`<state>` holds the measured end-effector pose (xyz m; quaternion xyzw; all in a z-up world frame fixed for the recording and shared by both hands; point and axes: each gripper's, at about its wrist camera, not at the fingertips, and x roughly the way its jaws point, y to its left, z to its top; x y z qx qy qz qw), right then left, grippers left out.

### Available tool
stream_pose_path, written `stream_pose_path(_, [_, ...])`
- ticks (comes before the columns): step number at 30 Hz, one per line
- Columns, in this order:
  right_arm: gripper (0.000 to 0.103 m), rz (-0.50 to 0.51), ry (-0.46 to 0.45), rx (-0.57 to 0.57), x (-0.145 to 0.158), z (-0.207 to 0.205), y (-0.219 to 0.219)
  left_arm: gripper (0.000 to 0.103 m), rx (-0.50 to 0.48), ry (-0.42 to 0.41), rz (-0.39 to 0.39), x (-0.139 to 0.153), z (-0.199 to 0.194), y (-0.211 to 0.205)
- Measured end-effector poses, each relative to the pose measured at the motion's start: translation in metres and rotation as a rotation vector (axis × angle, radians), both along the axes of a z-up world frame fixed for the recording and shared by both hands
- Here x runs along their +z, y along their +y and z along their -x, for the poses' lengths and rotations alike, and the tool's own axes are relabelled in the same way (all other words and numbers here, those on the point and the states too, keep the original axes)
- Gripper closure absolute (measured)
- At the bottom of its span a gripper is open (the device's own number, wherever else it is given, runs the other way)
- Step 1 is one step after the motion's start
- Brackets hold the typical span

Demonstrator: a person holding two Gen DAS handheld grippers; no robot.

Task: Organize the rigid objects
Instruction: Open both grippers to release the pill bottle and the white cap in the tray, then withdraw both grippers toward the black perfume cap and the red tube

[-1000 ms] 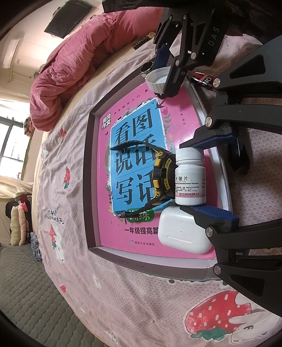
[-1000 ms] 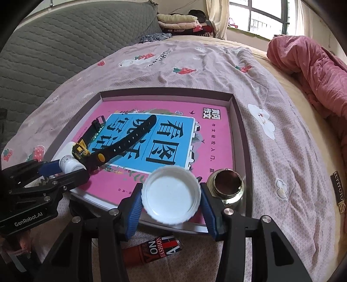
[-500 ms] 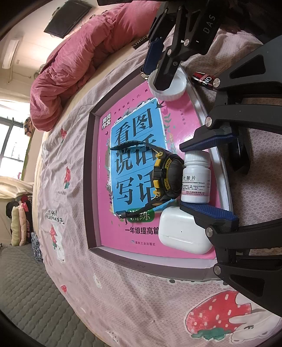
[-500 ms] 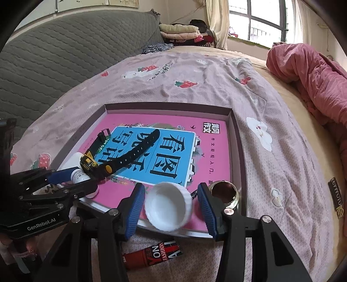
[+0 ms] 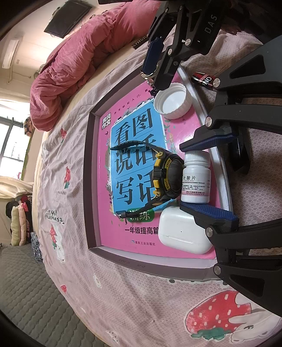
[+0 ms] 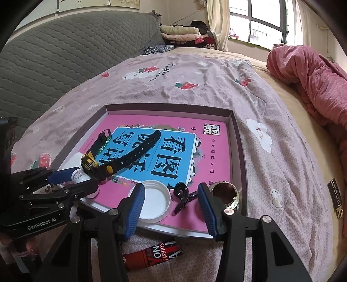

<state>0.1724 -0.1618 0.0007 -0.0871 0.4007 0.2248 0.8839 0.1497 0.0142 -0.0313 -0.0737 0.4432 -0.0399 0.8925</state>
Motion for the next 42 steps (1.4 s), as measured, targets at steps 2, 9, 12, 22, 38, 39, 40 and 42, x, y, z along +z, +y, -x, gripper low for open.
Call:
stream_pose_path(2, [0.053,-0.002,-0.005,0.002,0.0,0.001,0.0,0.055,0.001,0.0,0.002,0.0,0.0,0.0])
stream_pose_path(9, [0.053,0.001,-0.013,0.01,0.0,0.003,0.003,0.055,0.003,0.002,0.002,0.0,0.0,0.001])
stream_pose_path(12, [0.052,0.0,-0.022,0.015,0.001,0.004,0.004,0.055,0.006,0.002,0.001,0.0,0.0,0.001])
stream_pose_path(22, [0.049,0.006,-0.017,0.031,-0.003,0.006,0.008,0.053,0.011,0.007,-0.006,0.001,-0.001,0.0])
stream_pose_path(38, [0.049,0.003,-0.018,0.017,-0.006,0.006,0.005,0.045,-0.011,-0.014,-0.014,0.007,0.003,-0.006])
stream_pose_path(39, [0.049,0.003,-0.018,0.015,-0.006,0.005,0.005,0.045,-0.013,-0.019,-0.015,0.008,0.004,-0.006])
stream_pose_path(40, [0.049,0.002,-0.017,0.012,-0.006,0.005,0.004,0.045,-0.014,-0.025,-0.016,0.01,0.005,-0.007])
stream_pose_path(42, [0.049,-0.001,-0.019,0.008,-0.005,0.005,0.003,0.045,-0.015,-0.031,-0.014,0.012,0.006,-0.007])
